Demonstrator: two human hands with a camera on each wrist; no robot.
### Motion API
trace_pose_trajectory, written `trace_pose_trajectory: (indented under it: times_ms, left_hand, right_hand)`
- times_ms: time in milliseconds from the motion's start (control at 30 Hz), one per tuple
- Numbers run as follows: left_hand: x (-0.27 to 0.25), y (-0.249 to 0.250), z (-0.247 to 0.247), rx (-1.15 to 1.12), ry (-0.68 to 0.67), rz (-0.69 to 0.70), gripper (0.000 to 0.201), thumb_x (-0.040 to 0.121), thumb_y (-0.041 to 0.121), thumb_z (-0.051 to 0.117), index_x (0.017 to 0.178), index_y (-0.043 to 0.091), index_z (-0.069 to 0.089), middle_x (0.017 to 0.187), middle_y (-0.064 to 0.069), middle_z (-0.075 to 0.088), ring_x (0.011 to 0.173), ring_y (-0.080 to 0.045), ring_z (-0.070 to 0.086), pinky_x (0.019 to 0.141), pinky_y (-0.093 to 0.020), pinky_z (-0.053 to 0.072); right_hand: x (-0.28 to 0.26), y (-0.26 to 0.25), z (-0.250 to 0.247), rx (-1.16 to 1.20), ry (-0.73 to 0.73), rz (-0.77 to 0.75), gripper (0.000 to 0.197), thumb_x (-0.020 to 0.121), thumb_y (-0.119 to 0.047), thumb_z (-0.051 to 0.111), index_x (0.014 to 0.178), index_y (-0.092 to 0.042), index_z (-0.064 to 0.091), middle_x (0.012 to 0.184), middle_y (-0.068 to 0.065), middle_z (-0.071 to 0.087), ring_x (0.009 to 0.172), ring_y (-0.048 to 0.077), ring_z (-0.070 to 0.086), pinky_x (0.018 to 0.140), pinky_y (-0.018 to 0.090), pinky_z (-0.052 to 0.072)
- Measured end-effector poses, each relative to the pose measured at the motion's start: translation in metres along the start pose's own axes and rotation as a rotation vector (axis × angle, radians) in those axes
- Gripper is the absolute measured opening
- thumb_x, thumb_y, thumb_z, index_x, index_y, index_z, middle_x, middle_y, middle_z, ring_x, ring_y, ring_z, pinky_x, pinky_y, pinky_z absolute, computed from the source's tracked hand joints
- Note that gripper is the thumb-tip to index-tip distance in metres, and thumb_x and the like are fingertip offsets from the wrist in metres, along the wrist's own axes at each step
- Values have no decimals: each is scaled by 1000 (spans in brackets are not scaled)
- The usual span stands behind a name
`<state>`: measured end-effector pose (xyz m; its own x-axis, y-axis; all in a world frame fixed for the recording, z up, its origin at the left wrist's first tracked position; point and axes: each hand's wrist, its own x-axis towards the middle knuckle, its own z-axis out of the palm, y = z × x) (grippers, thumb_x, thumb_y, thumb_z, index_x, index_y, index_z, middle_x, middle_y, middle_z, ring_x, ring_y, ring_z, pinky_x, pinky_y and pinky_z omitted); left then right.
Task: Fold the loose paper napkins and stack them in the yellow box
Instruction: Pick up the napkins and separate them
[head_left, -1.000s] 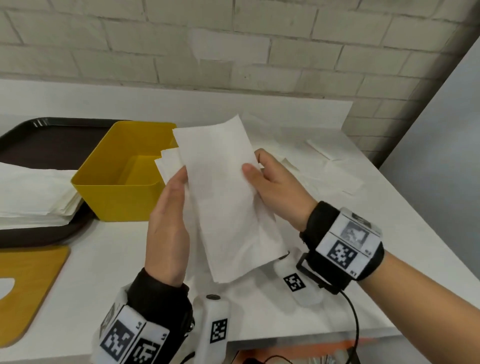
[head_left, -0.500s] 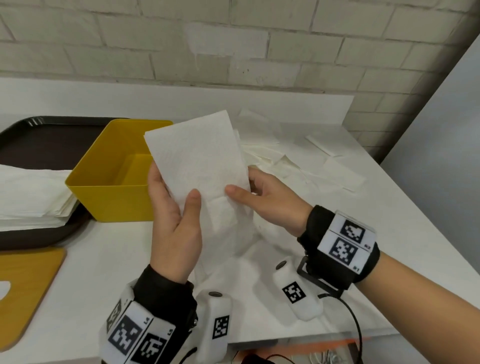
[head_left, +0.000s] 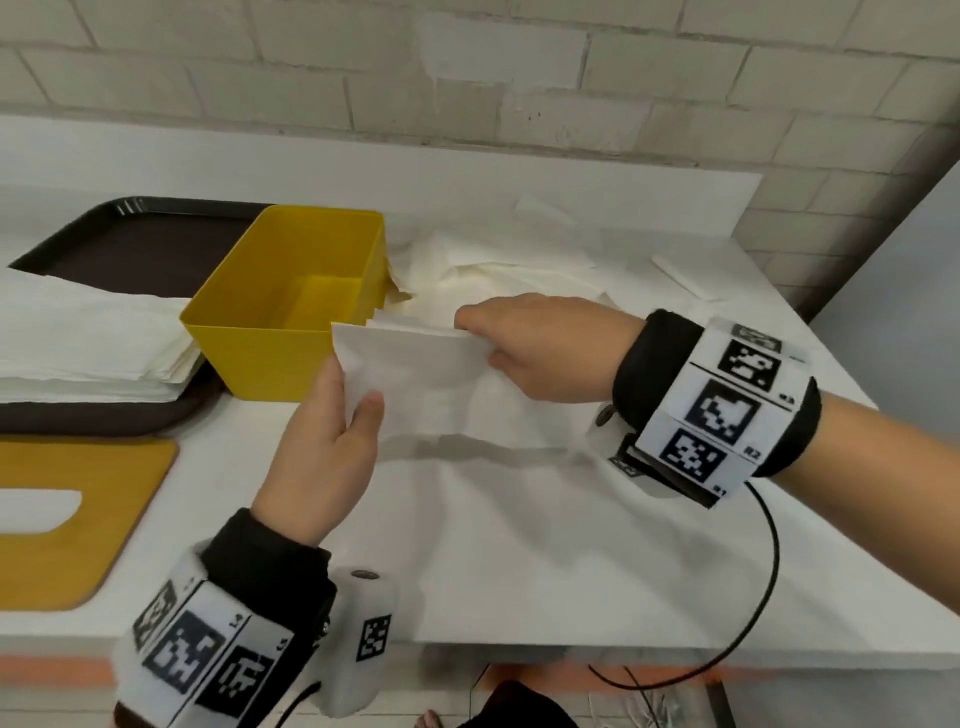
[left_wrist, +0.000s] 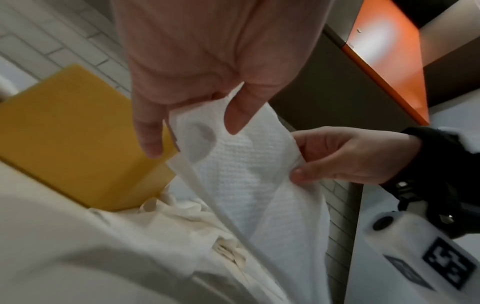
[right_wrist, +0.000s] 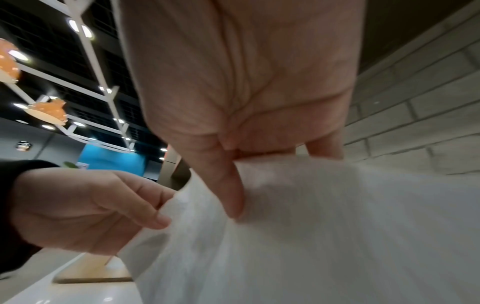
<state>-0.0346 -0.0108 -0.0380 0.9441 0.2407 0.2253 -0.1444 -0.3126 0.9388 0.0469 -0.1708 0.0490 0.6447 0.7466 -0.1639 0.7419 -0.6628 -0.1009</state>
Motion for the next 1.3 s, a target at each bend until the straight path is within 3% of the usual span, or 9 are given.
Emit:
trace_pose_trajectory:
  times_ms: [200,400,567,633,733,933,1067,1133,1300]
  left_hand:
    - [-9,-13,-2,-70,-19,-171,34,93,-5,40,112,23,32,103,1,45,85,-14,50,70,-27,44]
    - [-11,-22,2,-202,35,-296,46,88,-13,43,104,30,39,106,-7,44,94,-21,48,78,-33,43]
    - [-12,-23,5,-289,70,-279,34,78,-11,43,100,16,41,88,0,50,80,-13,49,69,-26,39]
    - [-13,-22,5,-284,104,-238,34,64,1,42,91,22,43,89,2,48,80,-10,46,66,-23,38]
    - [-14,-24,5,-274,121,-229,39,77,-11,43,91,25,42,93,5,47,83,-7,45,64,-15,41]
    - [-15,-27,7,-251,122,-192,36,78,-11,41,102,16,42,93,3,48,88,-9,49,75,-24,43]
    - [-16,-30,2,-304,180,-178,40,80,-12,42,93,26,42,95,6,46,85,-5,47,66,-11,43]
    - [-16,-33,0,-279,171,-224,43,85,-18,36,98,23,43,95,6,48,85,-4,48,66,-13,43]
    - [-17,-29,4,-231,86,-251,37,89,-13,36,98,21,48,94,7,56,86,0,53,73,-14,44]
  right_hand:
    - [3,-16,27,-25,-85,-33,24,96,-16,40,120,-16,39,113,1,52,97,23,51,85,35,37]
    - [4,-27,44,-127,-27,-23,30,83,6,36,94,-20,25,69,-8,30,58,10,31,85,41,25]
    - [2,-32,49,37,110,-54,38,88,3,38,120,-18,42,112,0,51,102,22,49,83,35,37]
    - [1,-32,49,131,140,-48,30,91,-1,39,118,-15,43,112,2,52,100,22,50,79,36,44]
    - [2,-28,51,205,112,-32,26,92,-1,41,117,-10,44,111,7,52,99,25,50,84,39,45]
    - [6,-35,56,256,194,-82,28,90,5,43,115,-8,49,112,7,50,101,20,47,77,22,33]
    - [0,-40,50,-17,225,-94,27,96,-20,43,122,-15,43,114,0,51,109,19,42,90,31,27]
    - [-1,-39,52,-162,201,-31,27,97,-27,38,120,-15,41,110,0,54,109,20,42,95,36,20]
    - [2,-46,50,-235,70,-29,28,89,0,32,112,-11,41,72,-3,36,77,22,40,104,44,14]
